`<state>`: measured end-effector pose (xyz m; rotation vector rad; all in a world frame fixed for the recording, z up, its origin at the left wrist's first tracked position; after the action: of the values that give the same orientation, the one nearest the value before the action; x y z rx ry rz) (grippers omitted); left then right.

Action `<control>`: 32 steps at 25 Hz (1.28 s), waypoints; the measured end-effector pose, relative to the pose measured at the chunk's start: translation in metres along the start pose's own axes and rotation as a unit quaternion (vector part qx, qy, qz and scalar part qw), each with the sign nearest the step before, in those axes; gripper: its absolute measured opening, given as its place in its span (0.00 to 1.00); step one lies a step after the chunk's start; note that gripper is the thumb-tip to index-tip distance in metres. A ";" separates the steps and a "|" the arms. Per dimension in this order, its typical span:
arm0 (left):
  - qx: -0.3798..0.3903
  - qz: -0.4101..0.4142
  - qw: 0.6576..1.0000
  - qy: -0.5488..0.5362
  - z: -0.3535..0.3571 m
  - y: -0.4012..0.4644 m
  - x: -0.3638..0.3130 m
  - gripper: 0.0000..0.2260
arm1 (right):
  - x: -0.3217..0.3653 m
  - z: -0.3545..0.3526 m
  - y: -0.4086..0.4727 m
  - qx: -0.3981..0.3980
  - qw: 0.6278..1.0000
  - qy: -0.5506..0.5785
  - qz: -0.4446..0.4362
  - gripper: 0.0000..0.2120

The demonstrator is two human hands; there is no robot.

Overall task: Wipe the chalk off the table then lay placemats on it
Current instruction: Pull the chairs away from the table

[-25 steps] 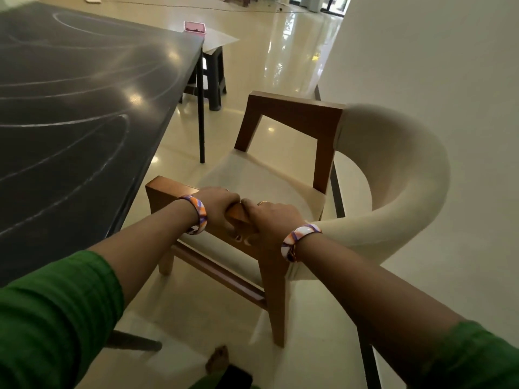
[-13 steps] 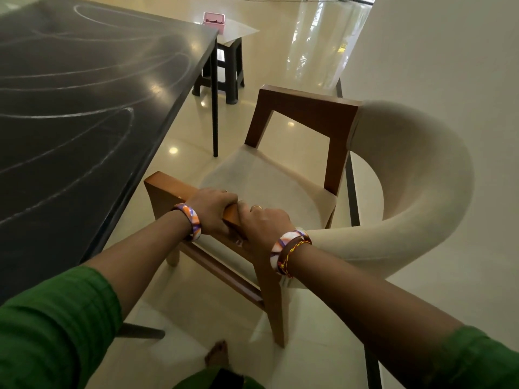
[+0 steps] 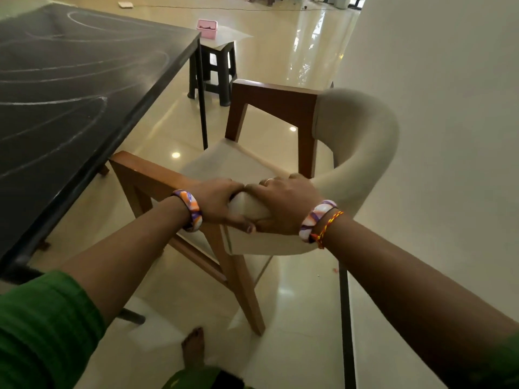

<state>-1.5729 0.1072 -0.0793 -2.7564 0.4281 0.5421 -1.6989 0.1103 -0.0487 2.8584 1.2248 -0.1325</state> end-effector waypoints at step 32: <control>-0.202 0.047 0.978 -0.019 0.022 0.112 -0.132 0.30 | -0.220 0.006 -0.067 0.022 0.971 0.107 0.214 0.38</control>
<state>-1.7355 0.0430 -0.0710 -3.1155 0.4869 0.7813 -1.8992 -0.0023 -0.0343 3.1589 0.5988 0.1655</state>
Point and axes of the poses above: each hand's wrist, its own y-axis towards the middle knuckle, its own z-axis out of the palm, x = y × z, the point moved 4 cm from there along y, towards the middle knuckle, and after that the axes turned 2 degrees about -x, right-handed, at the moved point
